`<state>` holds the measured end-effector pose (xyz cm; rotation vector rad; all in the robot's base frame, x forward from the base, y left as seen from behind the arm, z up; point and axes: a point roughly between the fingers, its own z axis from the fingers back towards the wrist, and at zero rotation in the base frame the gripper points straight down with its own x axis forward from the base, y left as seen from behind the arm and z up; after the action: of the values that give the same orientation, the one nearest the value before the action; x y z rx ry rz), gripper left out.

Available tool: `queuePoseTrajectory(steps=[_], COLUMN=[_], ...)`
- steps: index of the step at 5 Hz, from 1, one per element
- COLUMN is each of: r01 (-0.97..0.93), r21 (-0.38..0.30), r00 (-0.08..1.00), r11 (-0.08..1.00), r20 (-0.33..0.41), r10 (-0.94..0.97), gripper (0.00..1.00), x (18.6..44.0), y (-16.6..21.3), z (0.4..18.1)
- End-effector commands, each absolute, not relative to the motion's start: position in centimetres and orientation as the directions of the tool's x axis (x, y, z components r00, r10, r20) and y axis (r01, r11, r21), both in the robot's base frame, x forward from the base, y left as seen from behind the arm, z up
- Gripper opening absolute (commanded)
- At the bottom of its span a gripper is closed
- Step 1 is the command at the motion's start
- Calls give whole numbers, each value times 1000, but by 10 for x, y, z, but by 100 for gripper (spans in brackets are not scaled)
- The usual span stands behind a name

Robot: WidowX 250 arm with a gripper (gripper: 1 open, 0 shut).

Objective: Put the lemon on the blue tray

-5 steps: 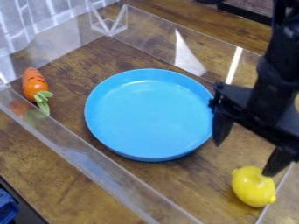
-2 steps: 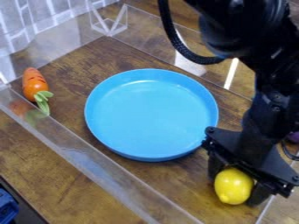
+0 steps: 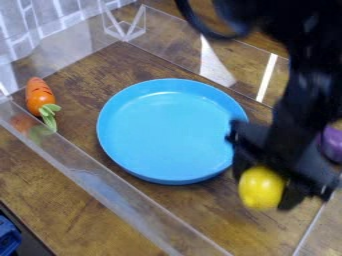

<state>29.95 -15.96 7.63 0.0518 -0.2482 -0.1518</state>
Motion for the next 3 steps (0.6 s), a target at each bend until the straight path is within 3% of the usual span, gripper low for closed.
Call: queuePoseTrajectory(steps=[1, 2, 3], r01=[111, 51, 4], r21=[80, 98, 101], r00=[934, 933, 936], r11=[991, 994, 995], r20=[332, 351, 350], r10=[-132, -82, -40], gripper=[0, 0, 0], x=[305, 307, 316], y=[-139, -105, -70], z=[136, 159, 157])
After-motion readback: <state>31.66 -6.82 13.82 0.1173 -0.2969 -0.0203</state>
